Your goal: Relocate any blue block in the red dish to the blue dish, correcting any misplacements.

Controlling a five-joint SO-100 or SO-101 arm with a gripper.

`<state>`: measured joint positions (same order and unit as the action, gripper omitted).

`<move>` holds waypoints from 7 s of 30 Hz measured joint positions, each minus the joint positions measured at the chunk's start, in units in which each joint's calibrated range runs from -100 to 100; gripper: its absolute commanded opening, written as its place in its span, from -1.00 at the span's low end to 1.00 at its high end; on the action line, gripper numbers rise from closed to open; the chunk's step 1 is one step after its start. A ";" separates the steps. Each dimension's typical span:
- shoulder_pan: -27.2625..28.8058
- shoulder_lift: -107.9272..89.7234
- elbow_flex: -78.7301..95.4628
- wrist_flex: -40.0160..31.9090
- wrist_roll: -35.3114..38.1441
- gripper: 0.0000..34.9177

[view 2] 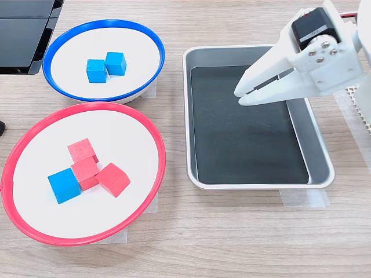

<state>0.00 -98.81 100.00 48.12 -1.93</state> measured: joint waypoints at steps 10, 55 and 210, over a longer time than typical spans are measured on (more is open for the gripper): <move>0.00 0.00 0.00 0.00 0.00 -1.00; 0.00 0.00 0.00 0.00 0.00 -1.00; -16.90 124.55 -100.27 -14.44 -36.83 0.48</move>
<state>-16.90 25.75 -0.27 33.69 -38.75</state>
